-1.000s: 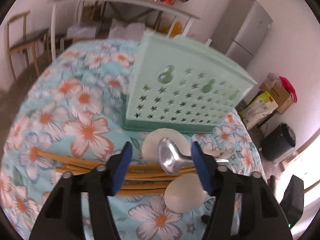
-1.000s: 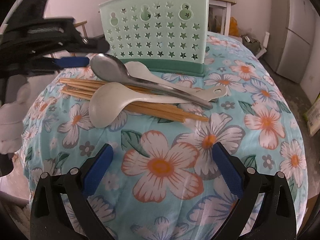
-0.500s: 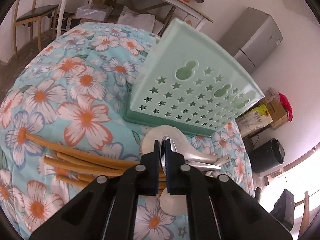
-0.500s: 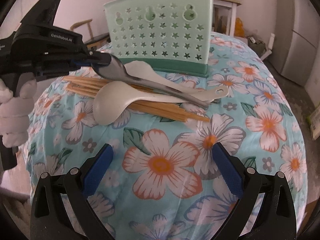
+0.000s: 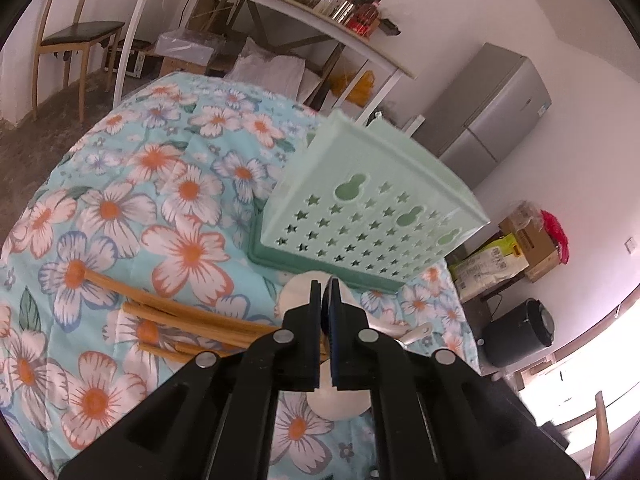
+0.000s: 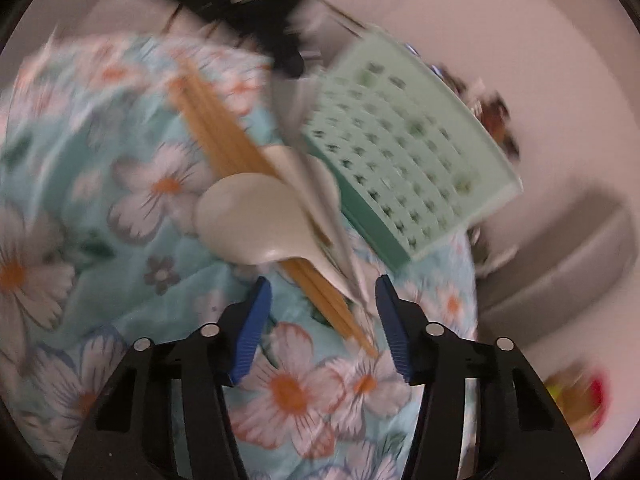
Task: Organize utensils
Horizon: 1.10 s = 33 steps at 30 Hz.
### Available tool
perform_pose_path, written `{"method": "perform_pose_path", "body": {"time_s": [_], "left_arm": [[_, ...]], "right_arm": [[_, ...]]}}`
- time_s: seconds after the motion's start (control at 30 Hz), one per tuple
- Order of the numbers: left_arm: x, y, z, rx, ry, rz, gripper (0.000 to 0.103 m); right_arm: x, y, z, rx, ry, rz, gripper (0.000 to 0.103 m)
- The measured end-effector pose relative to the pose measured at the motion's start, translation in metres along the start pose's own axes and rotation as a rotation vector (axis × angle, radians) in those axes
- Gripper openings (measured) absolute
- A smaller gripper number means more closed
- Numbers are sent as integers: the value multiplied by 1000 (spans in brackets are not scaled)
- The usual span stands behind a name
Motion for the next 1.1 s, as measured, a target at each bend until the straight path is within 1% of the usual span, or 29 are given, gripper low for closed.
{"method": "perform_pose_path", "body": {"time_s": [0.07, 0.1, 0.17, 0.37, 0.5, 0.57, 0.63, 0.77, 0.83, 0.9, 0.93, 0.97, 1.0, 1.1], "left_arm": [[-5, -1, -1, -1, 14, -14, 3], [-7, -1, 0, -1, 18, -18, 3], [-11, -2, -1, -2, 28, -27, 3], [-20, -2, 2, -12, 39, -42, 3], [-28, -2, 4, -15, 39, -57, 3], [-32, -2, 5, -16, 36, -64, 3], [-34, -3, 6, -21, 34, -69, 3], [-41, -3, 6, -23, 23, -79, 3], [-44, -3, 6, -22, 19, -85, 3], [-49, -3, 6, -22, 13, -94, 3], [-51, -3, 6, -23, 10, -99, 3], [-54, -3, 6, -26, 8, -103, 3], [-57, -3, 7, -28, 5, -108, 3], [-69, -4, 6, -32, 0, -130, 3]], "right_arm": [[-3, -6, 12, -81, 48, -28, 38], [-4, -9, 16, -113, 66, -42, 37], [-7, -15, 22, -172, 106, -73, 35], [-3, -24, 36, -320, 184, -133, 31], [-7, -27, 45, -385, 207, -172, 30], [-6, -31, 46, -395, 202, -185, 29], [-7, -36, 50, -402, 212, -199, 29], [-7, -47, 60, -417, 240, -232, 25], [-8, -49, 60, -407, 242, -245, 21], [-9, -50, 58, -383, 241, -261, 12], [-11, -51, 56, -367, 239, -270, 10], [-28, -54, 59, -356, 239, -277, 5], [-34, -56, 59, -341, 238, -285, 1], [-48, -59, 47, -285, 202, -299, 1]]}}
Point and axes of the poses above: each gripper's, at about its wrist camera, not at the fingertips, and x roughly the way its jaws point, z to its left, y to its underside, the point moved 8 cm from there along x, roughly the way its jaws point, and after that the axes turned 15 degrees about z, right-handed, at the moved point
